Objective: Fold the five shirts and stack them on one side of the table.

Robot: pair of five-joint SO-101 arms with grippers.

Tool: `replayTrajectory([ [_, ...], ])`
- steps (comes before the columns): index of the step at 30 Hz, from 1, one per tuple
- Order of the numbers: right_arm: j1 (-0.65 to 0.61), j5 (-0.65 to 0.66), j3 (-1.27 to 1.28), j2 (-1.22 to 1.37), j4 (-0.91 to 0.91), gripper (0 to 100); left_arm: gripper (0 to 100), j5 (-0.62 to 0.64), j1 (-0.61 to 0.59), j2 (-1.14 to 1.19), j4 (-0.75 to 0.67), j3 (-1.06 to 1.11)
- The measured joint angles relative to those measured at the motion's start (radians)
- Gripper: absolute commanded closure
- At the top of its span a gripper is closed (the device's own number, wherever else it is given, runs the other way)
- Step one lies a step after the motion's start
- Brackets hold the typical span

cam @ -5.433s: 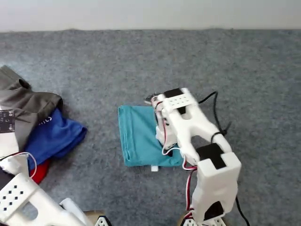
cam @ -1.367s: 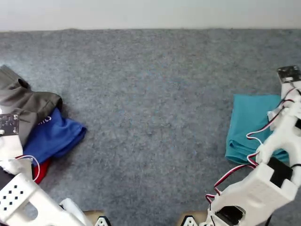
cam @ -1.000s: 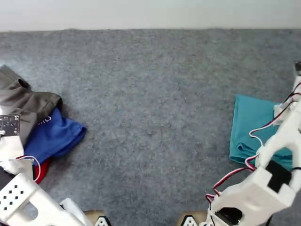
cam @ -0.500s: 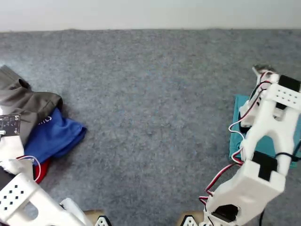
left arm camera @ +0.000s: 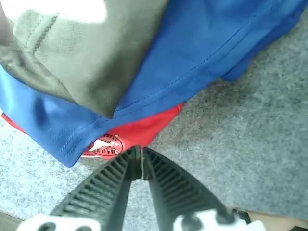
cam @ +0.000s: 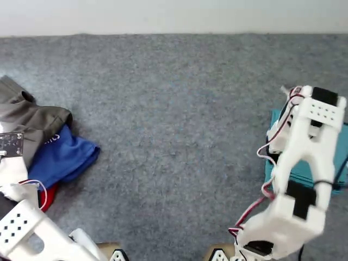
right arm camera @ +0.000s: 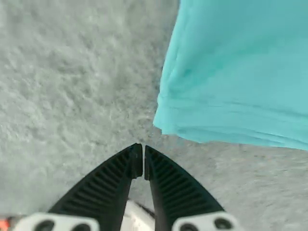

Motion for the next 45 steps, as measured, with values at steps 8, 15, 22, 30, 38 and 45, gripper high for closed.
replayTrajectory([
  [8,0.074,0.0,0.044,-0.008,-0.146,98.9,98,0.0,0.0,0.0,0.0,0.0],
  [15,0.074,0.0,0.081,0.207,-0.064,98.9,98,0.0,0.0,0.0,0.0,0.0],
  [22,0.066,0.0,0.083,0.126,0.005,98.9,98,0.0,0.0,0.0,0.0,0.0],
  [30,0.109,0.0,0.083,-0.048,-0.146,98.9,98,0.0,0.0,0.0,0.0,0.0],
  [38,0.14,0.0,0.152,0.176,-0.198,98.9,98,0.0,0.0,0.0,0.0,0.0],
  [45,0.055,-0.002,0.152,0.115,-0.009,98.9,98,0.0,0.0,0.0,0.0,-0.021],
])
